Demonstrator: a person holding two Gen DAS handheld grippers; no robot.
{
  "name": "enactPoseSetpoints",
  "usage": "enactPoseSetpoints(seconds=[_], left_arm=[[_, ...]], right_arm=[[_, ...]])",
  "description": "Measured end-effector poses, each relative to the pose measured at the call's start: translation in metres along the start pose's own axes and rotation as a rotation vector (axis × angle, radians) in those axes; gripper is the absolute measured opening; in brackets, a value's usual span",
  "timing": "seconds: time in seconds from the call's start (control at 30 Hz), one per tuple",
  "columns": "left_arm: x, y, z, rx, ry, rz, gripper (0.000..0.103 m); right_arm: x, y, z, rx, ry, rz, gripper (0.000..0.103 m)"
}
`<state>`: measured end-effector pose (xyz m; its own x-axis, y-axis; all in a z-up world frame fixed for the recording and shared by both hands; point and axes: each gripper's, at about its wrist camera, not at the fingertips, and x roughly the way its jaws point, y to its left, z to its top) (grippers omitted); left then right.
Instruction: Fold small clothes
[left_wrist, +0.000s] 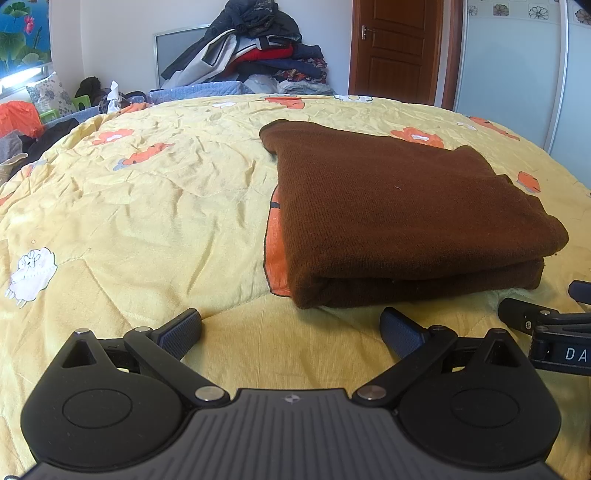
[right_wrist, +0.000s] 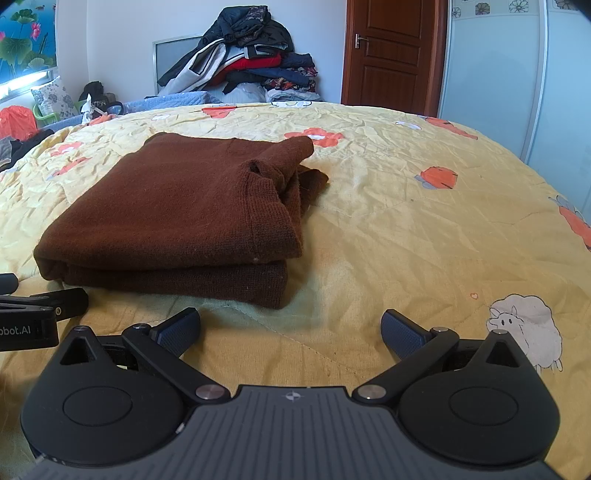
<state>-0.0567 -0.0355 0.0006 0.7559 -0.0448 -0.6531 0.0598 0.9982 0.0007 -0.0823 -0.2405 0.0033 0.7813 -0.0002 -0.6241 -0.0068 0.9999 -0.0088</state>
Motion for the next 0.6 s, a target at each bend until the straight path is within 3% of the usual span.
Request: enactPoseSetpoints(seconds=[0.6], left_arm=[[0.0006, 0.0003, 0.0049, -0.006, 0.038, 0.003, 0.103]], right_arm=[[-0.0003, 0.0007, 0.0001, 0.001, 0.0, 0.0, 0.103]])
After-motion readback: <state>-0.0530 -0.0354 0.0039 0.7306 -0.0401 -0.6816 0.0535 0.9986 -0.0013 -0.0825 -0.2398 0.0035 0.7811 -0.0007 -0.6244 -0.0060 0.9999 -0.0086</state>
